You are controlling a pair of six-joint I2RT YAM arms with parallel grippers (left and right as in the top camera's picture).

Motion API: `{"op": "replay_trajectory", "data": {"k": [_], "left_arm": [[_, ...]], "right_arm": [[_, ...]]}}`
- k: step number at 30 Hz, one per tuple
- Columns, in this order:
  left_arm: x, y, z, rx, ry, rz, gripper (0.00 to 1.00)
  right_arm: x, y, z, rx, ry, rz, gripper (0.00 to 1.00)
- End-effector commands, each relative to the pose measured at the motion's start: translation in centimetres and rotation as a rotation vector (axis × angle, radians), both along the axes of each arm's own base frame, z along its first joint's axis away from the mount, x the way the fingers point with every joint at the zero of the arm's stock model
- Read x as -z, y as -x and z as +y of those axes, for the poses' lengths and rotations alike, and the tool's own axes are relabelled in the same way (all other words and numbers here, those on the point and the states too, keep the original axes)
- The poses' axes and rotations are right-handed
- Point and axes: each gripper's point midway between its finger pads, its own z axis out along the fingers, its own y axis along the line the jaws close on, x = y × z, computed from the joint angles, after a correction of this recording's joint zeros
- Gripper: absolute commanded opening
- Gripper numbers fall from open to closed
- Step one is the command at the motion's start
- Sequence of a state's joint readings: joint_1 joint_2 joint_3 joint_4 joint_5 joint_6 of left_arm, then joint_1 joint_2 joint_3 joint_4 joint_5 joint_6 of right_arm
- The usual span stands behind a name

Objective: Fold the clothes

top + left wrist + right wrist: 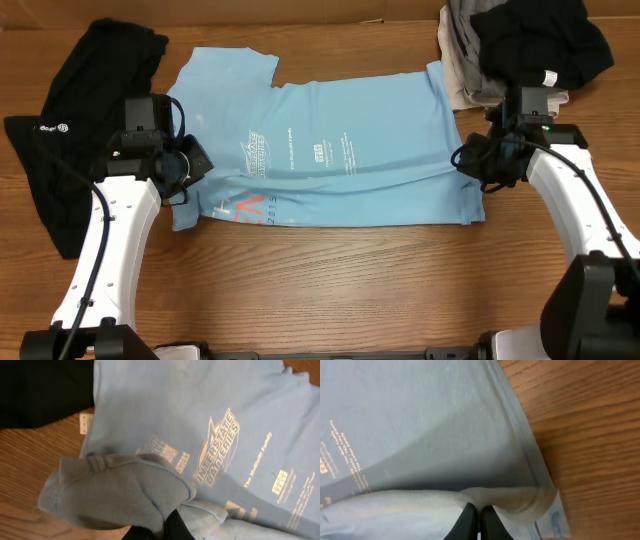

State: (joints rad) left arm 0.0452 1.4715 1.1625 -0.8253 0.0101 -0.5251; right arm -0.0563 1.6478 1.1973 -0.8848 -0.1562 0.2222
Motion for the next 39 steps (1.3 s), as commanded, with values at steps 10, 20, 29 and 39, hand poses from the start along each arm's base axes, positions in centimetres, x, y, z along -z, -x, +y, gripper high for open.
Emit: {"op": "replay_trajectory", "data": {"k": [10,20,29,39], "left_arm": [[4.9,-0.3,1.0,-0.018,-0.062,0.136,0.25],[3.4,-2.3,0.8,0.073,-0.079,0.091,0.67],[-9.0,-6.9,-1.8,0.270,-0.068,-0.136,0.90],[-15.2,-9.3,-2.8,0.384,-0.135,-0.212,0.96]], "right_arm": [[2.9,-1.4,-0.2,-0.041,0.017,0.017,0.12],[0.9,-3.2,-0.1,-0.081,0.020,-0.038,0.55],[-10.7,-5.8,3.2,-0.268,-0.046,-0.183,0.68],[-16.8,-5.5,5.1,-0.333,0.008,-0.252,0.74]]}}
